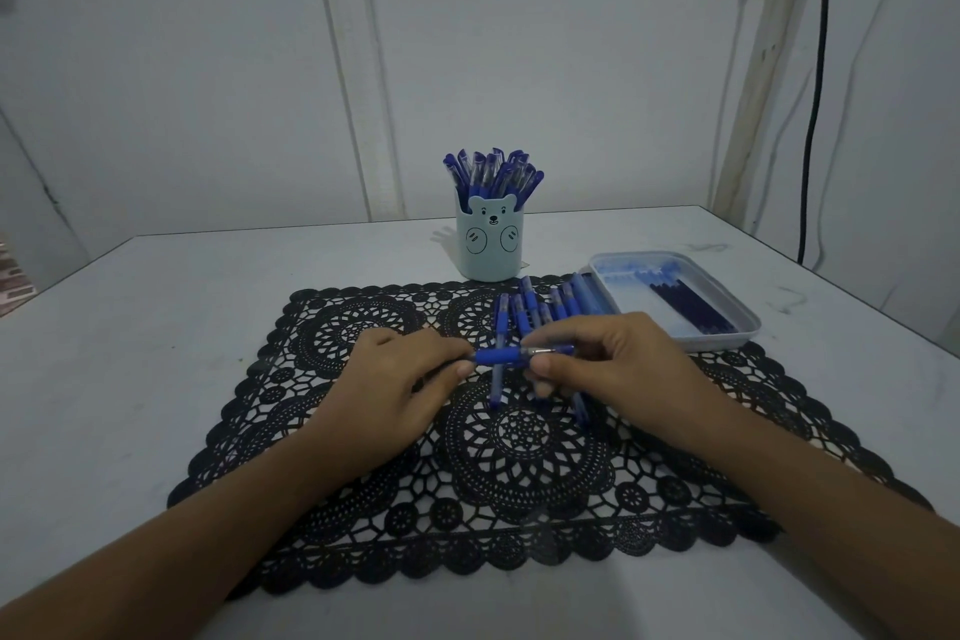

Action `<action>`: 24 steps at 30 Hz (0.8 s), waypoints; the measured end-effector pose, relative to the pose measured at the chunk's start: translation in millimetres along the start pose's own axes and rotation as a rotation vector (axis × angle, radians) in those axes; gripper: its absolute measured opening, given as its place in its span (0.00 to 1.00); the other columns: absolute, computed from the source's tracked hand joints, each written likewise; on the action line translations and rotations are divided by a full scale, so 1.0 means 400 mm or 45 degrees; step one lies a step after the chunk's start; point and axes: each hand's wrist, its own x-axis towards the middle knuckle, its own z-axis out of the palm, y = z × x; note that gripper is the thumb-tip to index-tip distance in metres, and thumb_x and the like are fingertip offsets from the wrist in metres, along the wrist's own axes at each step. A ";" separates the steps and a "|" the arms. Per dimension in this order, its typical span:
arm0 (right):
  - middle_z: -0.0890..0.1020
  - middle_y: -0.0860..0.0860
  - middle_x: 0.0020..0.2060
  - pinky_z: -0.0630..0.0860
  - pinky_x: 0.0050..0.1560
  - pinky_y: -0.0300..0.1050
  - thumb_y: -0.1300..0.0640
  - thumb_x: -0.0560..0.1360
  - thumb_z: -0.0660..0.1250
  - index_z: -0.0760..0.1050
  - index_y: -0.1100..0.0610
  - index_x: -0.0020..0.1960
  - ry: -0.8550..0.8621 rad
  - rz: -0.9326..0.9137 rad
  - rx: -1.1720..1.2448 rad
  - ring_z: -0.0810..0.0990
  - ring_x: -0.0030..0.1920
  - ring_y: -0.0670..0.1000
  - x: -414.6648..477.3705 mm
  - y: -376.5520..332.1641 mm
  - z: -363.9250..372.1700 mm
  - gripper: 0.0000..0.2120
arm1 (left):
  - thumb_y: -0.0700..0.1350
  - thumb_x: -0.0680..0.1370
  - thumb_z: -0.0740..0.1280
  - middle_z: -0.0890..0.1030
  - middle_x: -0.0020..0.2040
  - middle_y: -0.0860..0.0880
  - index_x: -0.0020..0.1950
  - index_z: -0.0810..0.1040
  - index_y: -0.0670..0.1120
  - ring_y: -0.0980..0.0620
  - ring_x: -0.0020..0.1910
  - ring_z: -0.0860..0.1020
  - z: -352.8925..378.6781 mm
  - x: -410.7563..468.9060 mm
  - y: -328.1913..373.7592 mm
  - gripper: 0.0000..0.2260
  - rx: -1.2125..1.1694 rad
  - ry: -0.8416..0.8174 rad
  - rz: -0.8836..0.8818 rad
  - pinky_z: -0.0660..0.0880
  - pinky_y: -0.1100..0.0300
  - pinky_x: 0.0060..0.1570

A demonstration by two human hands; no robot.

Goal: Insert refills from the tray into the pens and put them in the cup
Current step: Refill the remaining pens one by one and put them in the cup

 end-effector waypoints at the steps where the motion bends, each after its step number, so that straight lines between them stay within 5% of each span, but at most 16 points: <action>1: 0.84 0.49 0.33 0.76 0.43 0.32 0.60 0.71 0.69 0.81 0.51 0.48 -0.002 -0.009 0.015 0.82 0.36 0.43 0.000 0.002 -0.001 0.08 | 0.53 0.78 0.56 0.71 0.36 0.66 0.52 0.75 0.55 0.62 0.34 0.70 0.002 -0.001 -0.001 0.10 0.006 -0.006 0.007 0.64 0.62 0.48; 12: 0.83 0.45 0.34 0.72 0.38 0.27 0.59 0.71 0.70 0.80 0.47 0.48 0.002 -0.154 -0.284 0.79 0.33 0.36 0.004 0.004 -0.002 0.09 | 0.56 0.77 0.55 0.71 0.30 0.63 0.48 0.78 0.53 0.58 0.31 0.69 0.003 -0.003 0.015 0.14 -0.001 -0.059 0.037 0.61 0.65 0.47; 17: 0.80 0.43 0.32 0.69 0.33 0.26 0.58 0.73 0.69 0.78 0.48 0.49 0.024 -0.167 -0.323 0.76 0.30 0.37 0.010 0.001 0.016 0.07 | 0.58 0.76 0.57 0.78 0.38 0.62 0.59 0.75 0.53 0.67 0.35 0.70 -0.002 0.002 0.031 0.16 0.239 -0.016 0.102 0.68 0.59 0.44; 22: 0.82 0.46 0.41 0.75 0.43 0.34 0.44 0.72 0.63 0.72 0.45 0.54 0.081 -0.167 -0.315 0.80 0.41 0.43 0.014 0.006 0.016 0.12 | 0.51 0.77 0.59 0.79 0.43 0.54 0.53 0.78 0.48 0.56 0.40 0.75 0.003 0.011 0.017 0.12 0.260 0.057 0.135 0.72 0.57 0.41; 24: 0.80 0.45 0.48 0.73 0.49 0.35 0.47 0.76 0.58 0.74 0.49 0.58 0.170 -0.215 -0.525 0.77 0.47 0.42 0.023 0.022 0.000 0.14 | 0.52 0.76 0.59 0.78 0.44 0.53 0.52 0.79 0.48 0.57 0.42 0.73 -0.007 0.028 0.011 0.13 0.277 0.141 0.080 0.70 0.58 0.42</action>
